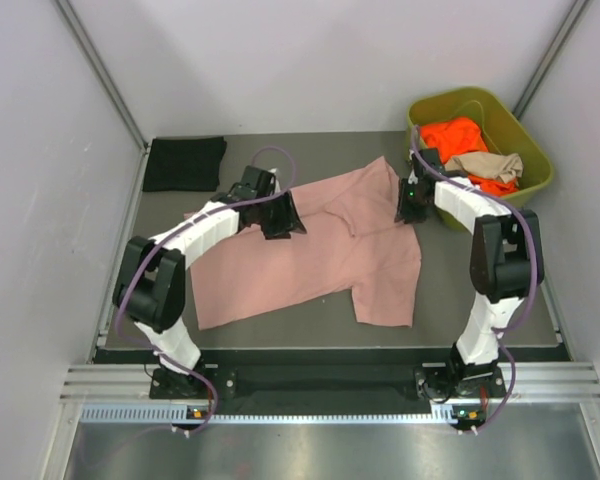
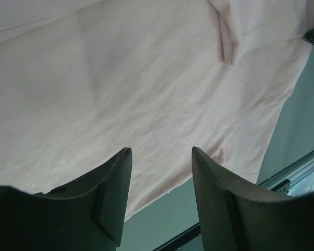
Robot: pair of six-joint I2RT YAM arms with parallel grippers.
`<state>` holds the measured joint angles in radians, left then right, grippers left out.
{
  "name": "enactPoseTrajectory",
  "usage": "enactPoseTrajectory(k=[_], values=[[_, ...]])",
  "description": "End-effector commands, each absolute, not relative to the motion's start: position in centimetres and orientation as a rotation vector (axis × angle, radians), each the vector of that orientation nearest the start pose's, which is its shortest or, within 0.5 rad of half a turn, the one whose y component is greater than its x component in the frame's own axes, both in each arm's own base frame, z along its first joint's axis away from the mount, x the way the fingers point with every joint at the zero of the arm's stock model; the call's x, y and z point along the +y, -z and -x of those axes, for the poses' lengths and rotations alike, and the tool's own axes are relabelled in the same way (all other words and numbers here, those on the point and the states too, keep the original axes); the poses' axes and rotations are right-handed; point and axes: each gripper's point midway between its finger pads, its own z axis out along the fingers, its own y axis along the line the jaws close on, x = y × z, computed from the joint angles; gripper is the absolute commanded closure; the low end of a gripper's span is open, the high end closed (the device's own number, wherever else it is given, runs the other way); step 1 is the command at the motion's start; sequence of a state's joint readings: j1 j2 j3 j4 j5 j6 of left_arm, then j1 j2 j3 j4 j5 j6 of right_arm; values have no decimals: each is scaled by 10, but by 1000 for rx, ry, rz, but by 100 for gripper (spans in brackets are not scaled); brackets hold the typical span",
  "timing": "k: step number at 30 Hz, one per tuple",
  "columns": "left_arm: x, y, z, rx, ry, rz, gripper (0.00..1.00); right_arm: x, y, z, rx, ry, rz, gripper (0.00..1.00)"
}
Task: Fold and stack the t-shirts
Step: Fold the tshirt
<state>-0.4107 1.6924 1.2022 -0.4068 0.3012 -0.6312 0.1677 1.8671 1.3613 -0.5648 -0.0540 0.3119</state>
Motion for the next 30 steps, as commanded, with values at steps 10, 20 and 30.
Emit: enactPoseTrajectory(k=[10, 20, 30], values=[[-356, -101, -386, 2560, 997, 48, 46, 89, -56, -442, 2629, -243, -198, 69], [-392, -82, -413, 2544, 1005, 76, 46, 91, -58, -450, 2619, -278, -196, 75], [-409, -62, -414, 2578, 994, 95, 52, 92, -58, -448, 2623, -289, -197, 84]])
